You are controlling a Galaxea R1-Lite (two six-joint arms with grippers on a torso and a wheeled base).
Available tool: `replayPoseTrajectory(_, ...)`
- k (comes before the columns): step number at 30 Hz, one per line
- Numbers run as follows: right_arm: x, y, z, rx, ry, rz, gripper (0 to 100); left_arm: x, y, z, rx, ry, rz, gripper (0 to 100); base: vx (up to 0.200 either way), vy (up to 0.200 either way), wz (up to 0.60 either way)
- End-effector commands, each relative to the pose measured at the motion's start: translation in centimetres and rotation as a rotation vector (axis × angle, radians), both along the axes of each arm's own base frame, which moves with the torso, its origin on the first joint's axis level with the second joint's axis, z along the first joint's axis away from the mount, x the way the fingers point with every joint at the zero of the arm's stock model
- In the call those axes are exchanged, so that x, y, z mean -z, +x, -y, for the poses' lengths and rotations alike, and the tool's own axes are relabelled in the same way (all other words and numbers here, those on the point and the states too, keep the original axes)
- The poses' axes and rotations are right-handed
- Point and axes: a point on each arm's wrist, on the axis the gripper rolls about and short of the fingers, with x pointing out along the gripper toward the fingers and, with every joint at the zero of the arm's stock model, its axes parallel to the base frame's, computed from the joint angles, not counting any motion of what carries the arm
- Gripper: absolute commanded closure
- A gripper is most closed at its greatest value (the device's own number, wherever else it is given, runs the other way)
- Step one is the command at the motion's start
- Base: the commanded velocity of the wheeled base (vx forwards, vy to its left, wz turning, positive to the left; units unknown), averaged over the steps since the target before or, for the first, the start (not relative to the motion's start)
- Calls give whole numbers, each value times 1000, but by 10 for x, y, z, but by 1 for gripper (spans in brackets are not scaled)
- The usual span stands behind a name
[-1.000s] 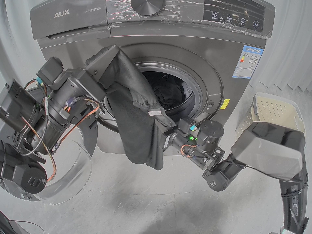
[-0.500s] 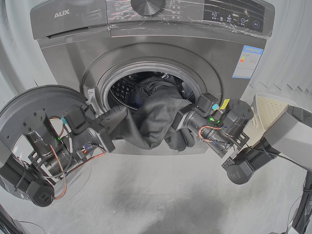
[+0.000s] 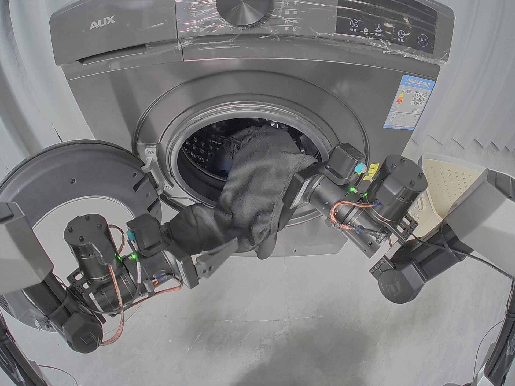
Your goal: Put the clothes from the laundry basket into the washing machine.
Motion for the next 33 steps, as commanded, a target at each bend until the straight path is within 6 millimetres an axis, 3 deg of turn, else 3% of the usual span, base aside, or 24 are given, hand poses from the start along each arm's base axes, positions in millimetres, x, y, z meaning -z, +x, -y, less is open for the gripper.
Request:
replayPoseTrajectory(1, -1, -1, 0, -1, 3, 4, 100, 31, -3, 0, 36, 74, -74, 0, 0, 0, 0)
replayPoseTrajectory(7, -1, -2, -2, -9, 2, 3, 100, 57, -12, -4, 75, 189, -118, 0, 0, 0, 0)
replayPoseTrajectory(17, 2, -2, -3, -10, -1, -1, 100, 62, -22, -6, 110, 223, -134, 0, 0, 0, 0)
replayPoseTrajectory(21, 0, -3, -3, -10, -1, -1, 100, 49, -16, -2, 106, 196, -68, 0, 0, 0, 0)
replayPoseTrajectory(26, 3, -8, -7, -26, -8, -9, 100, 27, 6, 20, 106, 118, 44, 0, 0, 0, 0)
replayPoseTrajectory(33, 5, -18, -21, -63, -9, -14, 100, 29, 30, 45, 93, 69, 74, 0, 0, 0, 0)
